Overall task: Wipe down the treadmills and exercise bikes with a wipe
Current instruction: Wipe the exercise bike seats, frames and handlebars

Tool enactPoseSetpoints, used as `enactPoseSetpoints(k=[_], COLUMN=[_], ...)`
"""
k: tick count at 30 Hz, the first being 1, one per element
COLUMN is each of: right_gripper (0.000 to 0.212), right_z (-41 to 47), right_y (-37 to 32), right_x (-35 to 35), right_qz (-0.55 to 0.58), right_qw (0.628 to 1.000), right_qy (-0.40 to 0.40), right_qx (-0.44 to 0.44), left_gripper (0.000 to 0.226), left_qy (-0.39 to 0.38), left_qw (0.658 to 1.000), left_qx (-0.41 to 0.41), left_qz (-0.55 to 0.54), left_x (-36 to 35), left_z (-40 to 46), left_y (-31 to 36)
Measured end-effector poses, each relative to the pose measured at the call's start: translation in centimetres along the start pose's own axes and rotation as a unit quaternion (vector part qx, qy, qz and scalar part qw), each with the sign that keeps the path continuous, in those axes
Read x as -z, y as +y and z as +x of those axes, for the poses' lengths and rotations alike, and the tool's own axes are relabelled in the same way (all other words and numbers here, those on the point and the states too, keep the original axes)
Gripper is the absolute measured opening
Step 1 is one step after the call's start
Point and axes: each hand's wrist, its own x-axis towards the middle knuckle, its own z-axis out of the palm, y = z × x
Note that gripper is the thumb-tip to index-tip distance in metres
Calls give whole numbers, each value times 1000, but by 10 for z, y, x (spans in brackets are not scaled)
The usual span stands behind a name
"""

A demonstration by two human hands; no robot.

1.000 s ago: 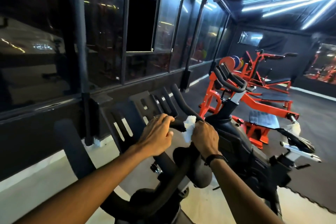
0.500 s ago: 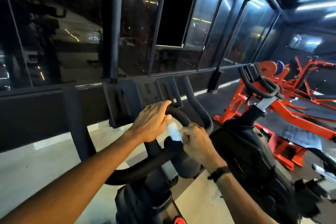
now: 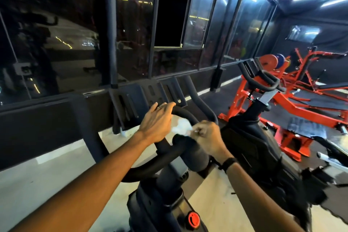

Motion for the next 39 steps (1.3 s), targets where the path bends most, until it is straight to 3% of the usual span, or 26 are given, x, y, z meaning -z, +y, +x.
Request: enactPoseSetpoints(k=[1, 3, 6, 8, 12, 15, 17, 23, 27, 29, 34, 39], right_gripper=[19, 17, 15, 13, 10, 6, 8, 25, 28, 26, 53, 52], right_z=[-8, -40, -99, -108, -111, -134, -159, -256, -322, -354, -430, -515], right_y=[3, 8, 3, 3, -7, 1, 13, 34, 43, 43, 47, 60], right_x=[1, -5, -18, -12, 14, 32, 52, 135, 192, 220, 277, 340], right_qz=[-21, -24, 4, -22, -165, -151, -105, -73, -3, 47, 78, 100], right_qw=[998, 991, 997, 997, 974, 969, 967, 936, 903, 883, 857, 844], right_qy=[56, 91, 13, 4, -8, 30, 64, 129, 177, 206, 291, 322], right_qx=[-29, -90, -77, -79, -155, -191, -221, -318, -392, -419, -418, -418], left_gripper=[55, 58, 50, 44, 31, 22, 22, 48, 15, 27, 27, 6], left_qy=[19, 64, 92, 96, 14, -105, -175, -244, -365, -423, -471, -518], left_qw=[1000, 998, 995, 993, 992, 967, 932, 861, 730, 683, 627, 522], left_qx=[-1, -8, -24, -41, -109, -126, -102, -78, -66, -73, -53, 12], left_qz=[13, 15, -39, -50, -67, -193, -300, -439, -574, -591, -618, -678], left_x=[1, -1, -8, -8, -4, -23, -41, -62, -55, -49, -43, -36], left_z=[-3, -12, -30, -35, -40, -51, -63, -96, -111, -121, -152, -183], left_y=[2, 10, 27, 43, 95, 131, 158, 258, 331, 366, 456, 559])
